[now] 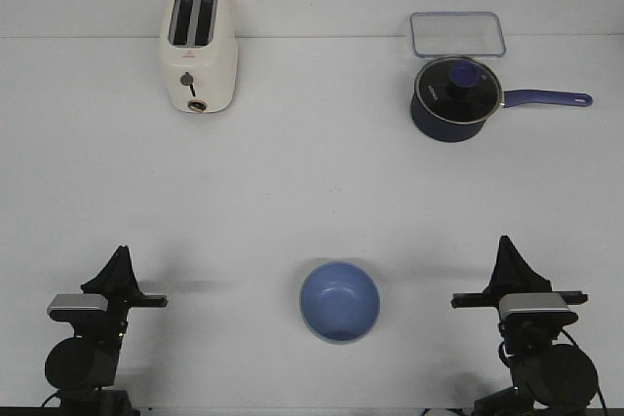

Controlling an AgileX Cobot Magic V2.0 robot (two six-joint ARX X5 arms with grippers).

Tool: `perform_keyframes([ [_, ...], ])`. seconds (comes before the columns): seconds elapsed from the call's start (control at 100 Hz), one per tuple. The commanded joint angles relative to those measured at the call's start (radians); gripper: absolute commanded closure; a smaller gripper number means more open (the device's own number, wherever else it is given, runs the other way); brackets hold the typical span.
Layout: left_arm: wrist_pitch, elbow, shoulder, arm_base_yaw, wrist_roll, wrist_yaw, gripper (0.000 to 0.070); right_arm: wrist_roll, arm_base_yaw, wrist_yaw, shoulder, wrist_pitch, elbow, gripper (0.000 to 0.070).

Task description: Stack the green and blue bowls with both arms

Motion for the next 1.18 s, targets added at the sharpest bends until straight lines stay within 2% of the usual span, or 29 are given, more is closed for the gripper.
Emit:
perform_keyframes([
  [0.0,0.011,-0.020,-0.002,0.001,-0.002,0.003,0.0685,-0.090,-0.069,-0.109,-0.016,-0.002,-0.042,0.0700],
  [0.11,0.012,-0.020,-0.002,0.000,-0.002,0.003,0.0685,-0.193,-0.198,-0.303,-0.053,-0.002,-0.129,0.0700],
  [0.21,0.011,-0.020,-0.002,0.000,-0.002,0.003,0.0685,-0.218,-0.275,-0.368,-0.101,-0.002,-0.214,0.0700],
  [0.42,0.015,-0.020,-0.001,0.001,-0.002,0.003,0.0685,-0.248,-0.304,-0.367,-0.123,0.083,-0.347,0.0700],
  [1.17,0.016,-0.020,-0.002,0.001,-0.002,0.004,0.0685,-0.254,-0.304,-0.368,-0.123,0.109,-0.345,0.0700],
])
